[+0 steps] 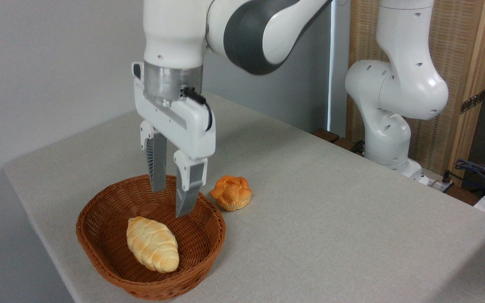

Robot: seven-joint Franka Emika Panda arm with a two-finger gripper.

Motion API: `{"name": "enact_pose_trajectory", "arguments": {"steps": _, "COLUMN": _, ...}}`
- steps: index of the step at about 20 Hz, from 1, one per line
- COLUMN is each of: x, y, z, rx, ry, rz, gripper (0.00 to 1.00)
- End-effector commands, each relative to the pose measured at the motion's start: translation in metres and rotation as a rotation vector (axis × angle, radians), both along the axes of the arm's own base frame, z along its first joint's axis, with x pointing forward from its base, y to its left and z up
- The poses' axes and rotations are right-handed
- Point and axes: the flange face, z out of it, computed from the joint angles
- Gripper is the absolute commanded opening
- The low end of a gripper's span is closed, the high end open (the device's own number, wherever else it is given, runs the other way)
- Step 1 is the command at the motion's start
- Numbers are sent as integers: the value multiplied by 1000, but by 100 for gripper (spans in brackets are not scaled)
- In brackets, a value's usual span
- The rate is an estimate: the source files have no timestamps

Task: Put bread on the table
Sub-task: 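Move the open gripper over the pale bread roll in the basket, then lower the gripper into the basket and close it on the bread roll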

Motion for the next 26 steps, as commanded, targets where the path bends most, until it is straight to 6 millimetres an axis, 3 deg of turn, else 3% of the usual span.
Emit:
{"name": "enact_pose_trajectory", "arguments": {"steps": 1, "x": 11, "y": 4, "z": -20, "rx": 56, "ry": -19, "rz": -217, "gripper": 100}}
{"name": "enact_pose_trajectory", "arguments": {"steps": 4, "x": 16, "y": 3, "z": -36, "rx": 112, "ry": -16, "rz": -456, "gripper": 100}}
{"name": "enact_pose_trajectory", "arguments": {"steps": 8, "x": 23, "y": 3, "z": -50, "rx": 162, "ry": -32, "rz": -652, "gripper": 100}}
{"name": "enact_pose_trajectory", "arguments": {"steps": 16, "x": 38, "y": -6, "z": -86, "rx": 201, "ry": -53, "rz": -805, "gripper": 100}}
{"name": "enact_pose_trajectory", "arguments": {"steps": 24, "x": 45, "y": -16, "z": -111, "rx": 194, "ry": -43, "rz": -827, "gripper": 100}}
{"name": "enact_pose_trajectory", "arguments": {"steps": 25, "x": 45, "y": -16, "z": -112, "rx": 195, "ry": -43, "rz": -828, "gripper": 98}}
{"name": "enact_pose_trajectory", "arguments": {"steps": 26, "x": 45, "y": -16, "z": -114, "rx": 193, "ry": -39, "rz": -827, "gripper": 88}}
